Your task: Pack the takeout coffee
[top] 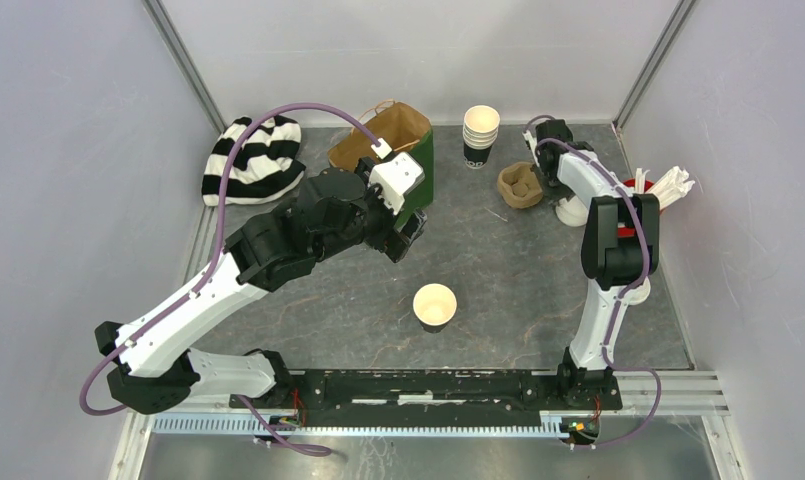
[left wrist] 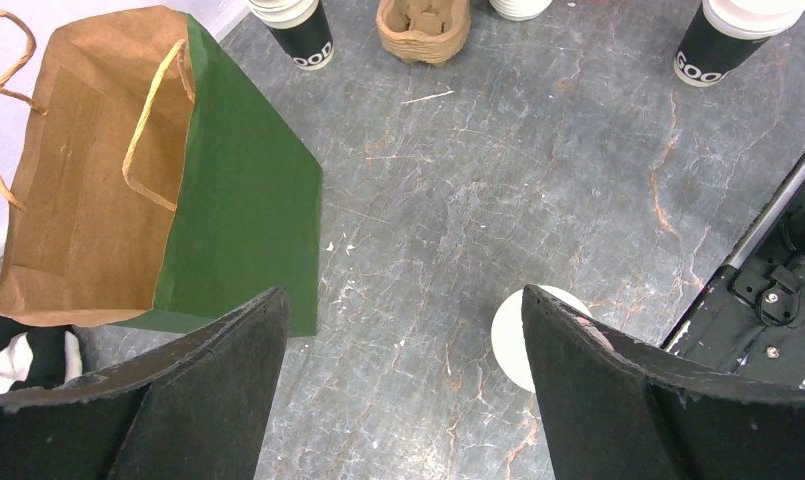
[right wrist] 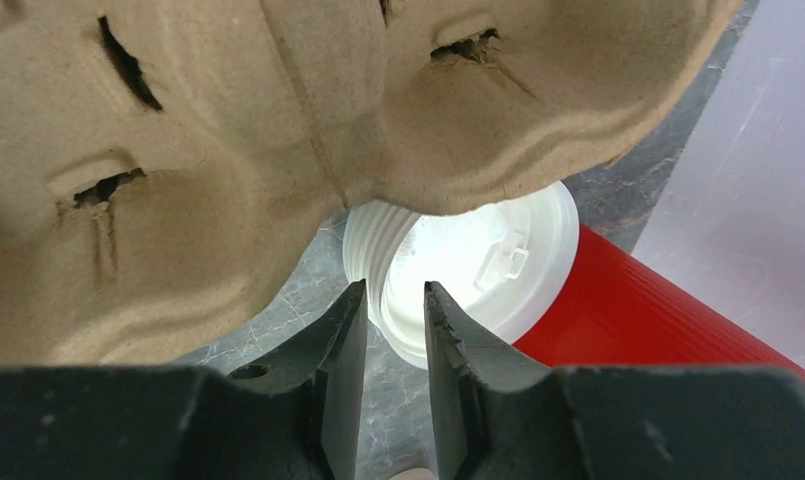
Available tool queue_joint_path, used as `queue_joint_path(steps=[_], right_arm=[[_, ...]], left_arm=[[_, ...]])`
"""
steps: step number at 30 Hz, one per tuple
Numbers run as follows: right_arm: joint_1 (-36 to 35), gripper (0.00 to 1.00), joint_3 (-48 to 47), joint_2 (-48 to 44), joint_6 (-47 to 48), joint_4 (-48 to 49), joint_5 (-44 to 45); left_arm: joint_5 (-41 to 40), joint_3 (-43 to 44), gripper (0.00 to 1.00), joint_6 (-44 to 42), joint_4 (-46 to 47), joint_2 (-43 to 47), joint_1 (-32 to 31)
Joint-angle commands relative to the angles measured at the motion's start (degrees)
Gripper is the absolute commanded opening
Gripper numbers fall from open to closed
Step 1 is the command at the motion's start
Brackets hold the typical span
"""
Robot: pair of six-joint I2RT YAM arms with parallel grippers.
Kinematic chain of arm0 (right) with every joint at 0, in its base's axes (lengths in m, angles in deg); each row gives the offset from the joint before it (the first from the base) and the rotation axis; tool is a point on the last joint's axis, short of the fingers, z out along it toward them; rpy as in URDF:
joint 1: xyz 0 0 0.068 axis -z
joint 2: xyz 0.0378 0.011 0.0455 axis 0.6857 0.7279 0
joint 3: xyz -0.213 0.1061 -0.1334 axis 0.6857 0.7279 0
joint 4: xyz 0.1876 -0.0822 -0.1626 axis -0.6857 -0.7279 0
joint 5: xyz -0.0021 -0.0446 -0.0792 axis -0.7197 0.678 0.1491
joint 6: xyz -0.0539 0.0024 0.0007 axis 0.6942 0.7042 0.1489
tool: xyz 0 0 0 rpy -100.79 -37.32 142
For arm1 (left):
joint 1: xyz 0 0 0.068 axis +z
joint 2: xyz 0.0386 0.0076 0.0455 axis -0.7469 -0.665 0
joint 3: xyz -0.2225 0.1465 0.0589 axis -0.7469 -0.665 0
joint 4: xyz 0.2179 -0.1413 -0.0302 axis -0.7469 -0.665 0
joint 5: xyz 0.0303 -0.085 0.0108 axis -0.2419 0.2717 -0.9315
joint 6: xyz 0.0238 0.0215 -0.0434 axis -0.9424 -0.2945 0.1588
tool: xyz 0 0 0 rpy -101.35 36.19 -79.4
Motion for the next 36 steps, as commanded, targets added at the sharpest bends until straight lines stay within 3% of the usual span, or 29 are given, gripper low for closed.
queue_joint_path(steps=[1,6,11,16,22,27,36], right_arm=[[1.5,0.33,-2.8,1.2,-1.2,1.2,-2.6],[2.2,0.23,-3.0,1.8,-1.1,1.2,-3.8],[2.4,0.23,-3.1,2.3,-1.2,1.3,-5.2],[2.8,0.14,-4.2,2.7,-1.7,0.7,-6.5],[2.9,0.15,-3.7,1.3,-2.4,0.8,-9.4],[3.4,0.22,-2.1,-0.4,-3.4,2.0,-12.3],[5.9,0.21,-0.8,-0.8,-4.8,2.5,-17.8]], left_arm=[[0.0,1.6,0.92,-2.9,0.7,0.6,-0.3],[-0.1,1.6,0.92,-2.9,0.6,0.5,-0.3],[-0.2,1.7,0.92,-3.0,0.7,0.3,-0.3],[-0.2,1.8,0.92,-3.0,0.6,0.1,-0.3],[-0.1,1.8,0.92,-3.1,0.7,0.0,-0.3],[0.0,1.7,0.92,-3.0,0.8,0.0,-0.3],[0.2,1.6,0.92,-2.9,0.9,0.2,-0.3]])
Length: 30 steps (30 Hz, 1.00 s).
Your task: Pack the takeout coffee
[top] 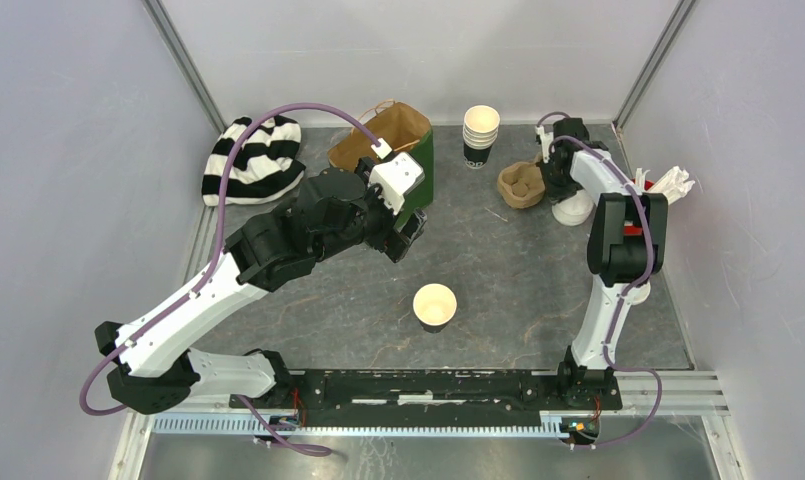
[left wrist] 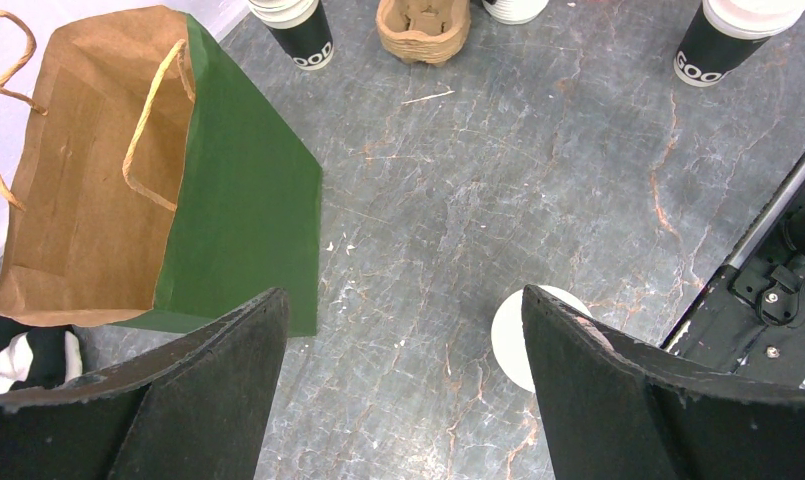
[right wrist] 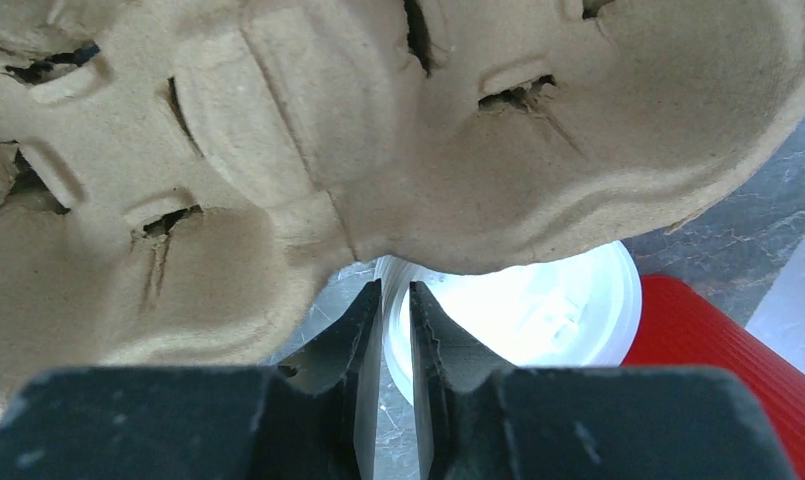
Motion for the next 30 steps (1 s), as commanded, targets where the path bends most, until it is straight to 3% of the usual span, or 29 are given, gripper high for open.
queue_joint_path(steps=[1,4,10,30], right_arm=[[1.7,0.21,0.4,-2.4,-1.6,1.4,-3.8],[2.3,0.21,1.3,-2.9,-2.3,1.9,-5.6],[3.9,0.33,3.5,-5.0,-4.1,2.3,-11.6],[9.6,0.34,6.0,-5.4,-9.3,4.5,-29.7]], left_arm=[[0.3,1.6,0.92,-2.9,0.9,0.2,-0.3],[0.3,1.6,0.92,-2.9,0.9,0.2,-0.3],[0.4,1.7,0.92,-2.9,0.8,0.1,-0.3],[0.2,1.7,0.92,-3.0,1.0,0.0,-0.3]])
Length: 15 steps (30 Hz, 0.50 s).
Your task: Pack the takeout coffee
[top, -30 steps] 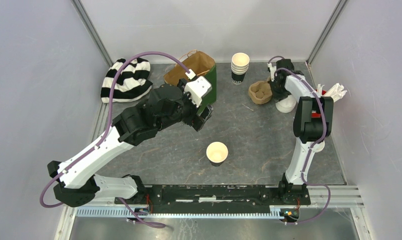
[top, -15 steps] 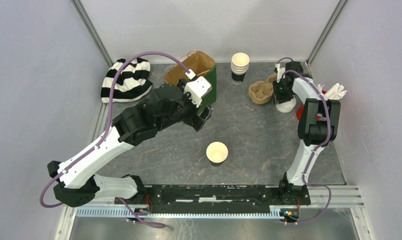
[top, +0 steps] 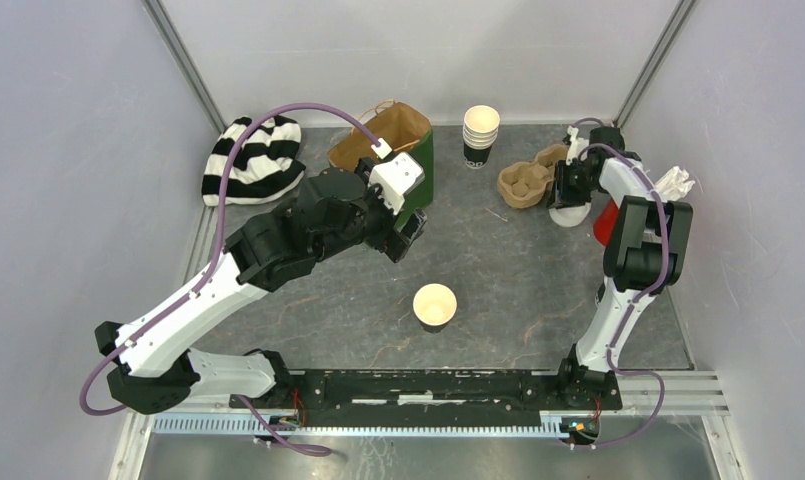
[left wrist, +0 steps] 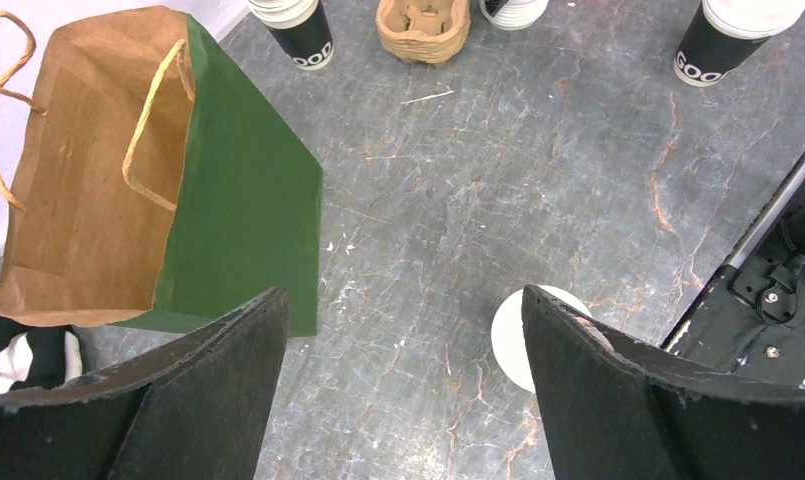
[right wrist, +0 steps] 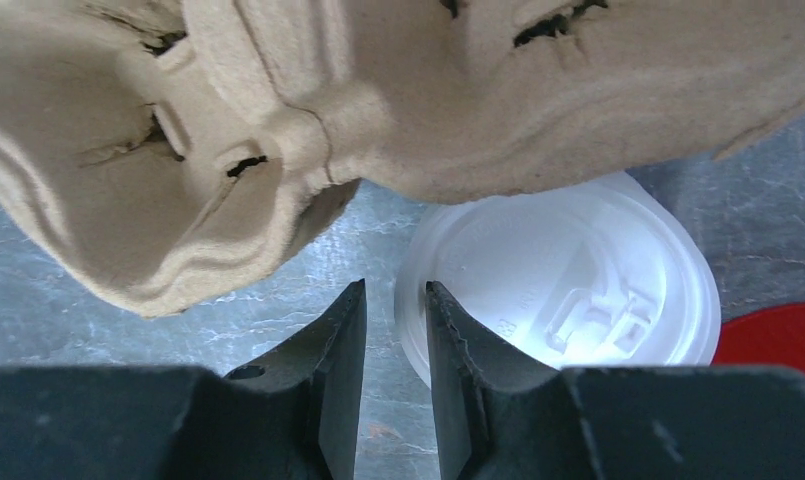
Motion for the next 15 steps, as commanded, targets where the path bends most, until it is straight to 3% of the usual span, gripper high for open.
queue_joint_path(steps=[1,15], right_arm=[[0.4,0.33,0.5,-2.1,-1.8,2.2,-5.6],[1.3,0.24,0.6,-1.7,-1.8,2.2,-7.0]], left_arm=[[0.2,1.7,0.92,-3.0,1.0,0.0,-0.3],[0.1,1.8,0.92,-3.1,1.0,-0.1,-0.3]])
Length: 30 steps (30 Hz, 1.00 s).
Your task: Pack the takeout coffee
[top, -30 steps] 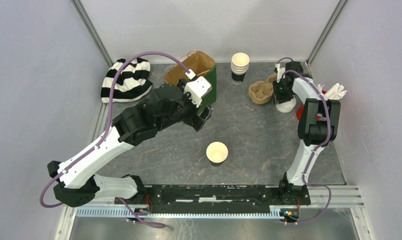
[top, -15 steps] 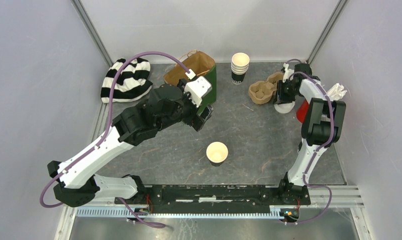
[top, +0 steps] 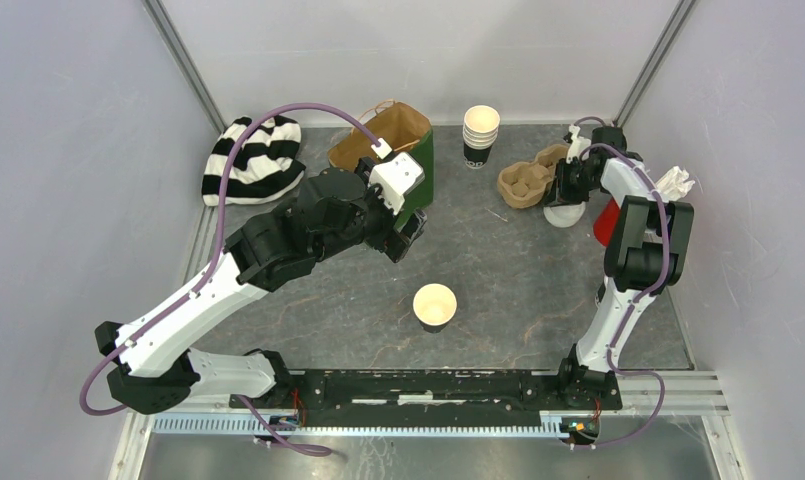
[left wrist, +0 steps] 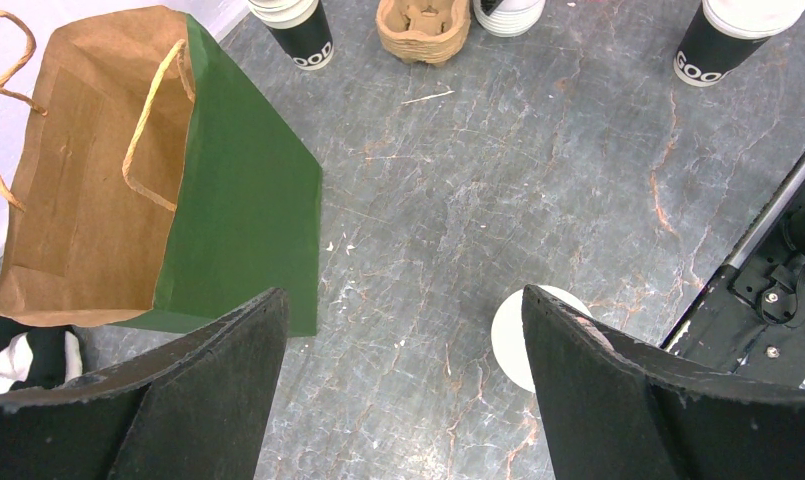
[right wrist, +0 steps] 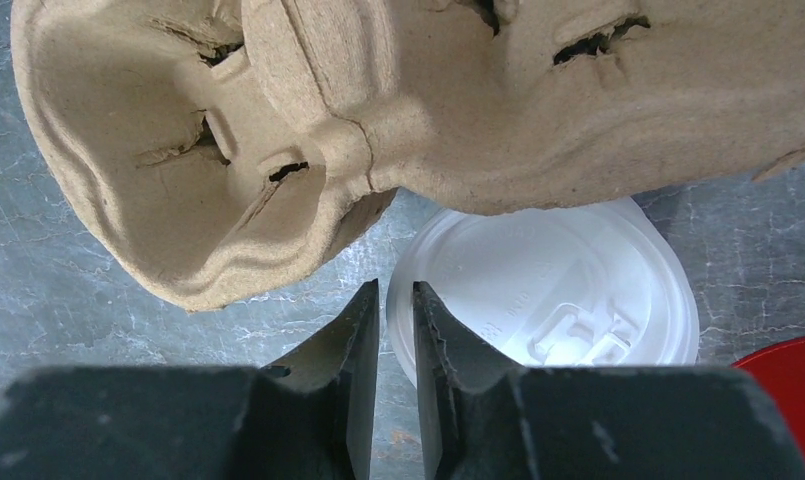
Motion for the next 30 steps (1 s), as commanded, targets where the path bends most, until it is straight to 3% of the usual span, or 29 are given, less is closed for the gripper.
queue_joint_path(steps=[1,16,30], right_arm=[[0.5,0.23,0.7,-1.7,-0.5,1.5,-1.8],[1.2,0.04,1.0,-2.8,-0.5,2.0,-3.0],[2.0,0.01,-1.7,-6.4,0.0,-1.1,-3.8]], left_arm=[[0.1,1.8,0.92,-3.1,1.0,-0.1,-0.3],[0.4,1.8,0.92,-3.1,0.9,-0.1,-0.3],[1.0,1.9,0.92,-2.8,1.0,-0.2,-0.3]])
